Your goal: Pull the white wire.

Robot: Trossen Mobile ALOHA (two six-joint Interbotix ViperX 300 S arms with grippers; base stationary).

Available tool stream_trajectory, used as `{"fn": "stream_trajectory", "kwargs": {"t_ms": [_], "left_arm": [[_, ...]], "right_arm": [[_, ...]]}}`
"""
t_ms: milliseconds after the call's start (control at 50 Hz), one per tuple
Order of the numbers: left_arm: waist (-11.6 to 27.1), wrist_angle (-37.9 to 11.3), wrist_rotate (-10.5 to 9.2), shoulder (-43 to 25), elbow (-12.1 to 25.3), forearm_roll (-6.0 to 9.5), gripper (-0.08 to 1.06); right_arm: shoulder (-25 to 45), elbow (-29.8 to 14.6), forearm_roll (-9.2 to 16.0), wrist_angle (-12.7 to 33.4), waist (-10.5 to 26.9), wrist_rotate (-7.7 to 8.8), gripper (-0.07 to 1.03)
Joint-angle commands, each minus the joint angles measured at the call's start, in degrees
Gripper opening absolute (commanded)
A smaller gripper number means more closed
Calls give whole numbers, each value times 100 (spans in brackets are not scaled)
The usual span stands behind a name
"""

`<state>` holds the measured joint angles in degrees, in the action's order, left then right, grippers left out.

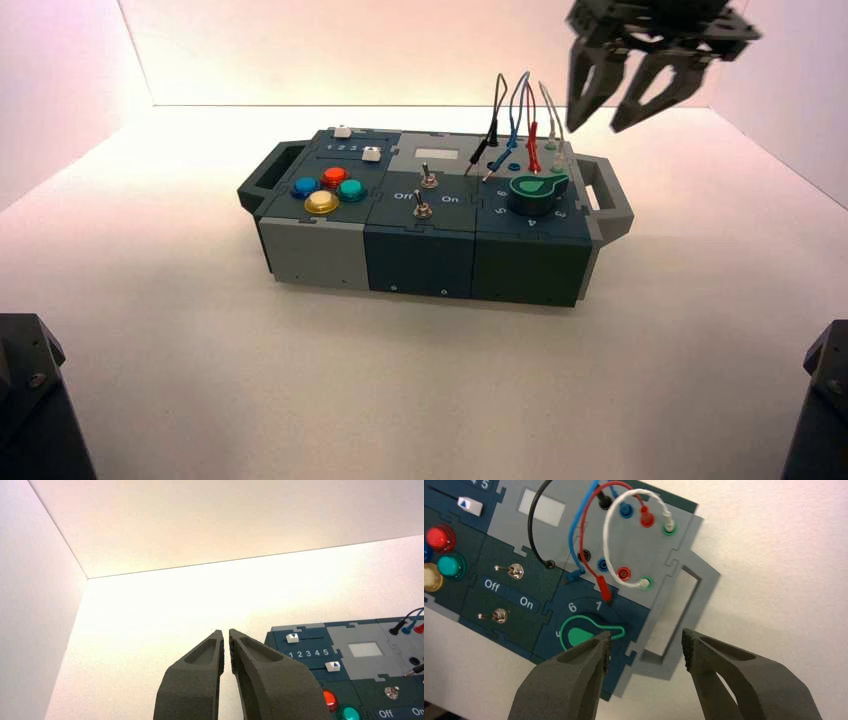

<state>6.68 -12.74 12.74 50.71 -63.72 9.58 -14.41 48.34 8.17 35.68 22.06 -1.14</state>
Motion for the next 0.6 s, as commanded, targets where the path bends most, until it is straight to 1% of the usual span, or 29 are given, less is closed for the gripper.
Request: {"fn": "stream_trajectory", "kwargs": {"t_ms": [20, 100, 260, 380, 600], "left_arm": [[18, 35, -9, -9, 211, 9, 7], [18, 35, -9, -9, 211, 9, 7], [18, 35, -9, -9, 211, 9, 7], [18, 35, -9, 0, 211, 9, 7], [18, 44, 0, -9, 211, 9, 7]], "right_arm": [[387, -378, 18, 62, 158, 9, 69], [642, -527, 18, 97, 176, 9, 66], [949, -650, 18, 132, 176, 9, 62], [1055, -712, 9, 132, 167, 9, 60], [1222, -879, -35, 123, 176, 9, 53]]}}
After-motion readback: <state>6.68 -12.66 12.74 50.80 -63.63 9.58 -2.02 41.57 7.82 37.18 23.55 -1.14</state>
